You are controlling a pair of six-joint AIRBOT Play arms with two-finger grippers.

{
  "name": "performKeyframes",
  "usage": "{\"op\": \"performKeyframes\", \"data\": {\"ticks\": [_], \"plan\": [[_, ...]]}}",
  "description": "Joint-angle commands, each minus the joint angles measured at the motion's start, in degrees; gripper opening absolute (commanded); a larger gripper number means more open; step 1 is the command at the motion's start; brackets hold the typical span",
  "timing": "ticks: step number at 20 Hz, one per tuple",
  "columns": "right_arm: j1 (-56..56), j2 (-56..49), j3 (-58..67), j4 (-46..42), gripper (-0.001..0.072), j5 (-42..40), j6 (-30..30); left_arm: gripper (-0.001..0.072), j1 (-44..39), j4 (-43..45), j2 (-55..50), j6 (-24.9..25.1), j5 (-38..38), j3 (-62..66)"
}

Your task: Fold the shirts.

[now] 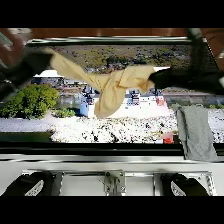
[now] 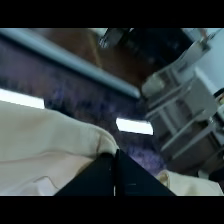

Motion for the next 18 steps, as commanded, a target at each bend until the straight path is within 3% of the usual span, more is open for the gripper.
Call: {"op": "performKeyframes", "data": {"ticks": [1, 5, 8, 13, 15, 18], "plan": [[-0.2, 8.3, 10.0, -4.1, 0.0061, -1.1, -0.2, 0.0035, 0.2, 0.3, 4.6, 2.4, 2.1, 14.3], [-0.2, 12.5, 13.7, -7.8, 0.0061, 1.7, 1.4, 0.0035, 0.2, 5.6, 5.6, 2.3, -3.1, 21.8], [-0.2, 13.9, 13.7, -13.3, 0.0061, 10.0, 3.4, 0.0035, 0.2, 14.3, 6.3, 1.1, -10.9, 21.9], [-0.2, 13.9, 13.6, -21.9, 0.0061, 27.5, 5.9, 0.0035, 0.2, 34.2, 6.2, -10.7, -21.6, 21.8], [-0.2, 13.4, 13.6, -23.4, 0.0061, 27.5, 7.5, 0.0035, 0.2, 37.8, 6.0, -11.5, -24.2, 20.9], [-0.2, 9.2, 13.6, -24.1, 0.0061, 17.8, 7.5, 0.0035, 0.2, 39.4, 5.3, -11.5, -24.0, 16.4]]}}
